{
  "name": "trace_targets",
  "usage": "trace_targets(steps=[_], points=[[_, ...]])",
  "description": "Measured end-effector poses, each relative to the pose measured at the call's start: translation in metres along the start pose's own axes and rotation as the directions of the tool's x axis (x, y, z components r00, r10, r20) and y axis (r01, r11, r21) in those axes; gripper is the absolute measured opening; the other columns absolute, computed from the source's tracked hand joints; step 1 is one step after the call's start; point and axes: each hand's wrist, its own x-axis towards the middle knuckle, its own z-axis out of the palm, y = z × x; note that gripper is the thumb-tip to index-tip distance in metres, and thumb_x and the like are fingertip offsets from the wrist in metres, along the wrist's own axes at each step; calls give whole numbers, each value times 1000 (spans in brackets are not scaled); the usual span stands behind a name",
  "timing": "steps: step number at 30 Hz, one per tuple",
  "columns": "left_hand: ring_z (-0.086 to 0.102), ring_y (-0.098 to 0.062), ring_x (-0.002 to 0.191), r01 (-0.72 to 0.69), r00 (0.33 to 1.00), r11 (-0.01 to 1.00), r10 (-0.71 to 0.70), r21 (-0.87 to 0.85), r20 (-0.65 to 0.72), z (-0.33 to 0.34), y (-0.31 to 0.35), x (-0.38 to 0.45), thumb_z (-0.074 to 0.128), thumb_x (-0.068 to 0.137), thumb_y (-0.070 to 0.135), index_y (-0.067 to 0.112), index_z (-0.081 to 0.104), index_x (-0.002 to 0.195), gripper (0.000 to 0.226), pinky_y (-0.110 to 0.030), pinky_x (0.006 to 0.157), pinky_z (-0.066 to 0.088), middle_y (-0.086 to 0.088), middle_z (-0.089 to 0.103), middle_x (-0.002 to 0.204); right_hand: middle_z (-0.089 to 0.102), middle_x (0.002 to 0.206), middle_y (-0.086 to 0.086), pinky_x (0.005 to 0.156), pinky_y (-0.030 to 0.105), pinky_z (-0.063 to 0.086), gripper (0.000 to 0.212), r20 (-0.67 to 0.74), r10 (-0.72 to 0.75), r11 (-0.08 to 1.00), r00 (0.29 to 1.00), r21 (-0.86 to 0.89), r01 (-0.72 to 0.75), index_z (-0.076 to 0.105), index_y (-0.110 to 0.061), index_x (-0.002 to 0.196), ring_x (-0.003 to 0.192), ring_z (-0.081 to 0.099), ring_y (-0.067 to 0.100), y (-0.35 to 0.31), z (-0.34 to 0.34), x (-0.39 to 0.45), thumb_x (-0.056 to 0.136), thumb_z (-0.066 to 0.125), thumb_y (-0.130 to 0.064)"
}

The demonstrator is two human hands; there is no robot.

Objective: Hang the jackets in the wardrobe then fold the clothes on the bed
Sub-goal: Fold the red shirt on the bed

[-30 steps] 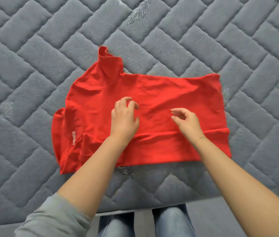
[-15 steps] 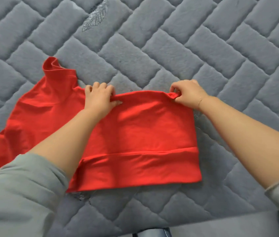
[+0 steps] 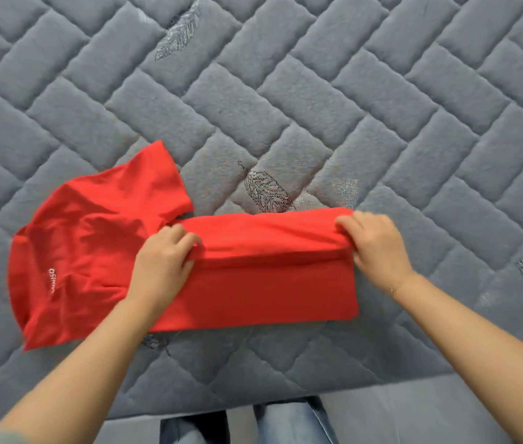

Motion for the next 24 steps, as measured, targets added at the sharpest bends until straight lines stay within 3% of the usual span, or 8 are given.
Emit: trace_targets(steps=[2,5,7,10,13,17,21,24], points=[[59,-34,81,16,997,1000,-16,11,79,18,5,-17,81,69,6,12,71,98,31,-42,66,47,-10,62,90,58,85,12,69,41,42,38,110,8,998,994,-70,0,67,-9,97,78,57,33,-5,13,-16,62,73,5],[63,-34,87,70,987,997,-65,-28,149,35,11,-30,80,71,7,11,72,109,39,-43,76,48,-9,66,98,57,104,12,83,40,38,43,311,111,990,944,-121,-77,64,-10,107,96,54,34,-14,23,-20,66,63,4],[64,-32,90,86,991,994,-78,-72,108,34,12,-29,72,77,12,14,73,109,33,-42,82,45,-6,68,99,57,103,14,81,42,39,38,282,163,985,945,-102,-140,68,-6,101,95,54,35,-23,21,-16,64,61,4],[65,-27,90,176,983,948,-181,-263,6,19,7,-16,59,78,19,16,73,102,28,-42,84,48,-1,70,98,60,99,15,77,44,44,40,167,198,976,966,57,-210,72,-5,98,91,56,37,-51,13,3,62,62,7],[65,-25,87,242,919,840,-359,-486,-161,-6,-15,1,59,80,3,10,72,97,22,-41,85,50,-5,70,95,61,106,12,89,42,43,34,199,150,944,968,262,-200,70,-9,104,102,54,32,-90,12,34,74,58,3],[62,-30,98,341,829,815,-496,-469,-259,-31,-74,39,60,81,2,5,69,103,25,-39,93,44,-13,68,103,68,106,11,93,29,42,24,322,158,743,933,584,-327,71,-6,106,101,61,23,-151,33,91,86,58,-2],[50,-29,124,514,809,773,-581,-371,-89,-37,-128,85,70,85,29,14,58,127,46,-40,102,37,-10,58,128,68,89,7,83,34,49,33,523,288,456,802,661,-595,70,-3,103,84,61,17,-212,62,141,89,69,-32],[46,-23,129,576,816,758,-556,-307,156,-30,-150,106,74,80,48,25,52,134,63,-42,105,33,-2,57,131,65,79,6,78,36,49,28,506,417,373,755,662,-650,63,-14,72,76,58,16,-236,77,162,80,78,-37]])
